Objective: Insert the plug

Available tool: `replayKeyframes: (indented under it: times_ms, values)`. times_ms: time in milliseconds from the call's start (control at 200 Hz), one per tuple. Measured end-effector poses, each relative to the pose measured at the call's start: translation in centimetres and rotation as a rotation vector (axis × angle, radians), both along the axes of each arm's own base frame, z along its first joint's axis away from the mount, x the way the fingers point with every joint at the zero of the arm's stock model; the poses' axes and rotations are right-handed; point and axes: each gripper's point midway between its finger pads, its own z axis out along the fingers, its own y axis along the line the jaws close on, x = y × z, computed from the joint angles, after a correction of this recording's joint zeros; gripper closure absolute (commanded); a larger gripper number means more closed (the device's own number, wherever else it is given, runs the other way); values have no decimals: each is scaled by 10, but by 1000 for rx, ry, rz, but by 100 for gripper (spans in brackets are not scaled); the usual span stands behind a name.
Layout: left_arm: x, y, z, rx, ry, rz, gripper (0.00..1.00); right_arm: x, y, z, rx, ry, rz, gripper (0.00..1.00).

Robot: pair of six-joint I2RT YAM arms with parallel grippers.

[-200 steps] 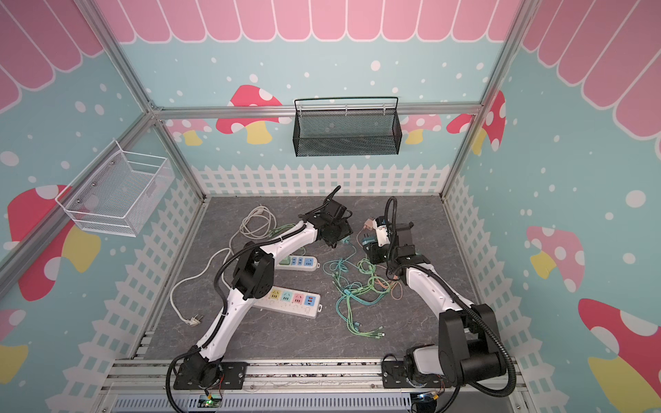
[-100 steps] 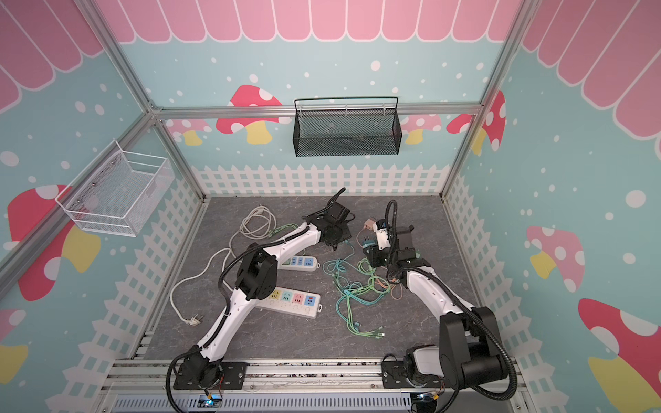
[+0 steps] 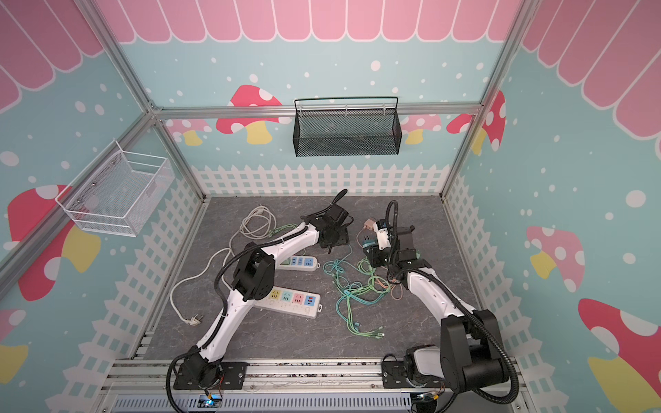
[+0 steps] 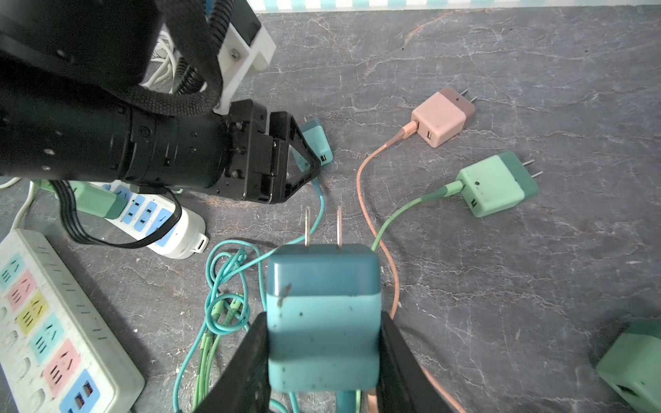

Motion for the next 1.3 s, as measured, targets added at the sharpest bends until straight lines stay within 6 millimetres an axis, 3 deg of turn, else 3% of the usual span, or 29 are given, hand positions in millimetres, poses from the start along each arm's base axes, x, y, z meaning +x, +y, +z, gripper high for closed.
replayKeyframes:
  times_ms: [510, 845, 1146, 1301]
  values:
    - [13, -12, 7, -140, 41, 105, 25, -4, 2, 2, 18, -6, 10, 79]
    - [38, -13, 4, -193, 17, 172, 41, -8, 3, 8, 28, -21, 14, 79]
    - [36, -7, -1, -139, -2, 120, 45, -9, 4, 7, 33, -20, 18, 79]
    - [28, 5, -2, -66, -11, 75, 46, -9, 5, 7, 39, -21, 24, 79]
